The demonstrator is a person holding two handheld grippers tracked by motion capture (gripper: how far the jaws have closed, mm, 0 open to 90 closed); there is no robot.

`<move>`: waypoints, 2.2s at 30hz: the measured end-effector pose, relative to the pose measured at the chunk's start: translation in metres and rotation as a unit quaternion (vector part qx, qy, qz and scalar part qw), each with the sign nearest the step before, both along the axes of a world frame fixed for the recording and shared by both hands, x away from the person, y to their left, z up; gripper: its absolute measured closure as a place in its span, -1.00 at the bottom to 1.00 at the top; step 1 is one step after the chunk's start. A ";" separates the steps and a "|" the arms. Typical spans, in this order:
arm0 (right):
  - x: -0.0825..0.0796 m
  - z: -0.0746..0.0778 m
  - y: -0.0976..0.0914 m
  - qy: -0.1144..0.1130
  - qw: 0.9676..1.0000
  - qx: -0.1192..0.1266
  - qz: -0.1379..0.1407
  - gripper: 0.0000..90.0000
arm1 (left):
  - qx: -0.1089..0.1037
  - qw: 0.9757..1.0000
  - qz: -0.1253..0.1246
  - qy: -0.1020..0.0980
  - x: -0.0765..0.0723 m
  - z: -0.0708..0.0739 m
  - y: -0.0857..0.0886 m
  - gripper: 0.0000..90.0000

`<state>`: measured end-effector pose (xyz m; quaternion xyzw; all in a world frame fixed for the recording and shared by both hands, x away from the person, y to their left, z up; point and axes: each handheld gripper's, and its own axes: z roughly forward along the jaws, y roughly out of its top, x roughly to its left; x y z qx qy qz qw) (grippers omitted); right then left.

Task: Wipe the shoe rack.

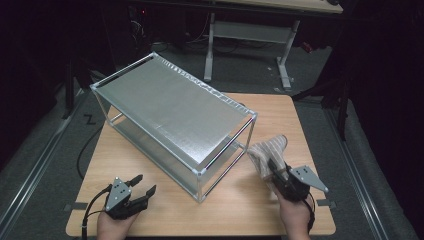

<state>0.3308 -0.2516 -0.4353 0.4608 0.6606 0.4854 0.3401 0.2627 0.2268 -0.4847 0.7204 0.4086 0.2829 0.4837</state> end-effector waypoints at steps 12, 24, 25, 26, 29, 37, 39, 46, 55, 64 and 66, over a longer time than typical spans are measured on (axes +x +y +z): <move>0.065 0.029 0.030 -0.003 1.000 0.001 -0.012 0.48 | -0.001 1.000 -0.004 -0.002 0.000 0.001 0.002 -0.14; 0.078 -0.025 0.031 0.079 0.996 -0.030 -0.027 0.49 | 0.001 1.000 -0.009 -0.005 -0.002 0.002 0.000 -0.14; 0.077 -0.030 0.033 0.084 0.995 -0.037 -0.026 0.49 | 0.001 1.000 -0.009 -0.004 -0.002 0.002 0.000 -0.14; 0.077 -0.033 0.033 0.087 0.995 -0.042 -0.024 0.49 | 0.001 1.000 -0.010 -0.004 -0.002 0.002 0.000 -0.14; 0.075 -0.042 0.037 0.108 0.992 -0.058 -0.020 0.49 | 0.001 1.000 -0.009 -0.004 -0.002 0.001 0.000 -0.14; 0.074 -0.058 0.040 0.141 0.987 -0.076 -0.019 0.50 | 0.002 1.000 -0.010 -0.005 -0.002 0.001 -0.001 -0.14; 0.074 -0.058 0.040 0.142 0.987 -0.072 -0.020 0.50 | 0.001 1.000 -0.009 -0.004 -0.001 0.001 0.000 -0.14; 0.066 -0.037 0.041 0.092 0.994 -0.059 -0.016 0.50 | 0.003 1.000 -0.011 -0.004 -0.002 0.001 -0.001 -0.14; 0.065 0.007 0.042 0.043 0.998 -0.038 -0.015 0.49 | 0.003 1.000 -0.011 -0.002 -0.001 0.001 -0.002 -0.14; 0.062 0.044 0.040 -0.011 1.000 -0.018 -0.019 0.50 | 0.001 1.000 -0.011 -0.001 -0.001 0.000 -0.002 -0.14; 0.064 0.044 0.039 -0.009 1.000 -0.021 -0.021 0.50 | 0.001 1.000 -0.012 -0.002 -0.001 0.001 -0.002 -0.14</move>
